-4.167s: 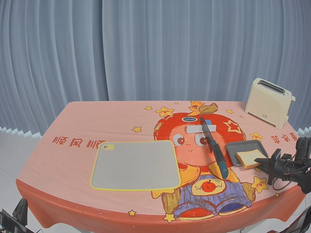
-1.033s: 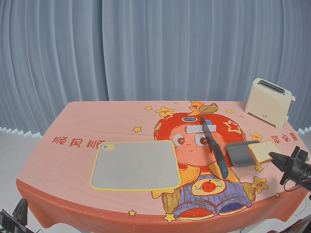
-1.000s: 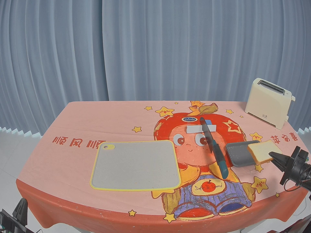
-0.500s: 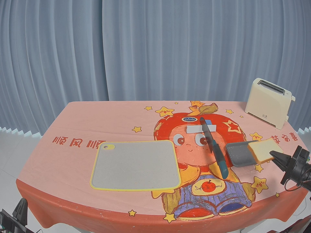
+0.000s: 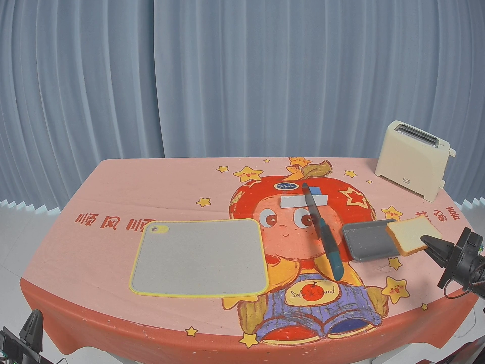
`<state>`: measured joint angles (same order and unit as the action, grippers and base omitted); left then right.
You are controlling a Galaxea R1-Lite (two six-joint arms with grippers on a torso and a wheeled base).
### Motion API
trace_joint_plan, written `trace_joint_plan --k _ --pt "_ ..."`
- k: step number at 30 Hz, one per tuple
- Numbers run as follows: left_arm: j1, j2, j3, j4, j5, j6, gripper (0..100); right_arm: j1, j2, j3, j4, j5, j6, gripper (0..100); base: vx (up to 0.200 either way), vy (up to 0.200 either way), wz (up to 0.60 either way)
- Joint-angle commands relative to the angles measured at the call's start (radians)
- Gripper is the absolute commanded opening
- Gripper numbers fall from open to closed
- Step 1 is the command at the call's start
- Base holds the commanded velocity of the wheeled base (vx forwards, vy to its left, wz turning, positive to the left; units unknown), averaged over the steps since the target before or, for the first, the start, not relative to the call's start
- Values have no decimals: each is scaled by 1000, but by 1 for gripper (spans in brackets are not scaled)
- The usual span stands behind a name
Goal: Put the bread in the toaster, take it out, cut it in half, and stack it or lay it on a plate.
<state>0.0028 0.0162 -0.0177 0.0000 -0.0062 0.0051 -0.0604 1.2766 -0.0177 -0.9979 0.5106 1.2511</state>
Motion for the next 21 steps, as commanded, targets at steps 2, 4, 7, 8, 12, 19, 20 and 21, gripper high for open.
trace_joint_plan --k 2,4,7,8,12,19,20,21 --pt "0 -16 18 0 0 -2 0 2 3 15 1 2 1 0 0 -200 0" --pt "0 -16 18 0 0 -4 0 4 3 15 1 0 -1 0 0 -200 0" --pt "0 -16 18 0 0 -11 0 4 1 16 1 0 1 0 0 -200 0" --pt "0 -16 18 0 0 -11 0 4 1 16 1 0 1 0 0 -200 0" --pt "0 -16 18 0 0 -11 0 4 4 16 4 2 1 0 0 -200 0" --pt "0 -16 18 0 0 -8 0 4 6 16 5 2 1 0 0 -171 0" --pt "0 -16 18 0 0 -8 0 4 6 16 4 2 1 0 0 0 0" --pt "0 -16 18 0 0 -7 0 5 6 16 5 2 1 0 0 0 0"
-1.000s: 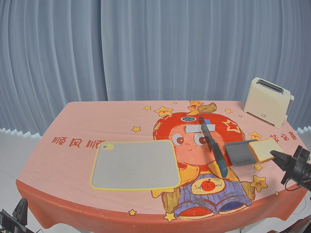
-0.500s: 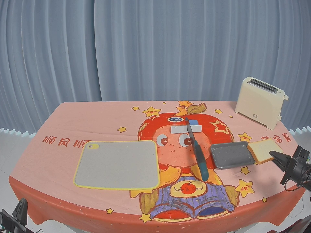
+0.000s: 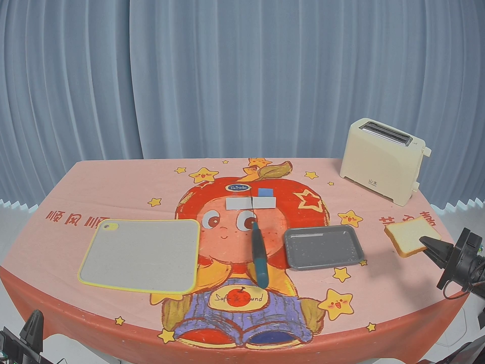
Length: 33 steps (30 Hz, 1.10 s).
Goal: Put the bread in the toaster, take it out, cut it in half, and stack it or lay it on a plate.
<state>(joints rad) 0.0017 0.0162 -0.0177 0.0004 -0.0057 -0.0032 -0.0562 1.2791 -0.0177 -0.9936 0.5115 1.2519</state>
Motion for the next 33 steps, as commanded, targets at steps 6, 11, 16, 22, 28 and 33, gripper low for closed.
trace_joint_plan --k 6,11,16,22,28,33 --pt "1 -16 18 0 0 2 0 1 3 16 3 1 0 0 0 -100 0" --pt "1 -16 18 0 0 0 0 2 2 16 6 1 0 0 0 -200 0" --pt "1 -16 18 0 0 3 0 4 2 16 6 1 0 0 0 -160 0" --pt "1 -16 18 0 0 5 0 10 2 16 9 1 0 0 0 0 0" --pt "1 -16 18 0 0 5 0 10 -1 16 9 1 -2 0 0 0 0" --pt "1 -16 18 0 0 5 0 10 -3 16 9 -1 -3 0 0 0 0"
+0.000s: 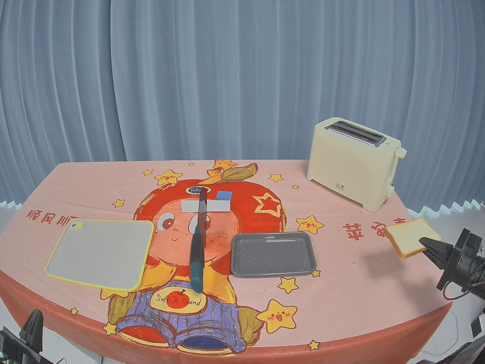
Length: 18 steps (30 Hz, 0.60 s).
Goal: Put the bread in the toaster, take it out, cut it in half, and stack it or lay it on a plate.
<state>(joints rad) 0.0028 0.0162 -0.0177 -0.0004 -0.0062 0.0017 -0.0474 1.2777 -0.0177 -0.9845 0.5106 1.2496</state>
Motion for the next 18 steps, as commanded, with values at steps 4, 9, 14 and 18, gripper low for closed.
trace_joint_plan --k 4,9,14,18 --pt "0 -16 18 0 0 0 0 0 3 16 -2 2 -1 0 0 0 0" --pt "0 -16 18 0 0 0 0 -6 -4 16 -8 0 -2 0 0 0 0" --pt "0 -16 18 0 0 0 0 -12 -12 16 -14 -3 -6 0 0 0 0" --pt "0 -16 18 0 0 0 0 -5 -37 16 -13 -31 -9 0 0 0 0"
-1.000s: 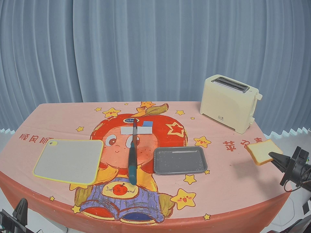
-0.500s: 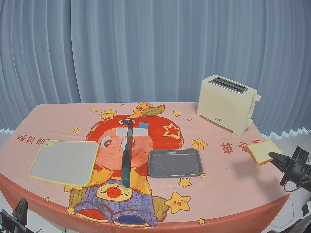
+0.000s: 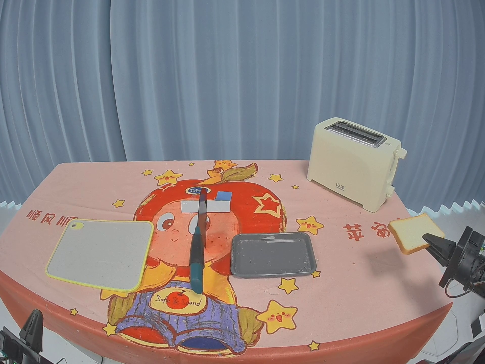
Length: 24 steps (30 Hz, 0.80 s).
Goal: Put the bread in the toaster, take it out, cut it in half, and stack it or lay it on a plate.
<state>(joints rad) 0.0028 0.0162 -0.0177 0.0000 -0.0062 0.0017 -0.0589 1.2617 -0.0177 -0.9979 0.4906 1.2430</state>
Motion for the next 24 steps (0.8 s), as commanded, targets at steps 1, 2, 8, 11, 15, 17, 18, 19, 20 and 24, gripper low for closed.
trace_joint_plan --k 1,2,8,11,15,17,18,19,20,24 --pt "0 -16 18 -2 0 0 0 10 -24 16 1 -18 -5 0 0 0 0" --pt "0 -16 18 -2 0 0 0 10 -27 16 1 -26 -14 0 0 0 0" --pt "0 -16 18 0 0 0 0 4 -28 16 1 -47 -68 0 0 0 0" --pt "0 -16 18 0 0 0 0 4 -28 16 1 -58 -76 0 0 0 0" --pt "0 -16 18 -2 0 0 0 4 -27 16 1 -83 -111 0 0 0 0" --pt "0 -16 18 0 0 0 0 1 -25 16 1 -93 -128 0 0 0 0" --pt "0 -16 18 0 0 0 0 -1 -25 18 1 -96 -131 0 0 0 0" --pt "0 -16 18 0 0 0 0 -1 -25 16 1 -103 -139 0 0 0 0" --pt "0 -16 18 0 0 0 0 -1 -27 18 2 -109 -146 0 0 0 0" --pt "0 -16 18 0 0 0 0 -2 -27 18 5 -119 -163 0 0 0 0"
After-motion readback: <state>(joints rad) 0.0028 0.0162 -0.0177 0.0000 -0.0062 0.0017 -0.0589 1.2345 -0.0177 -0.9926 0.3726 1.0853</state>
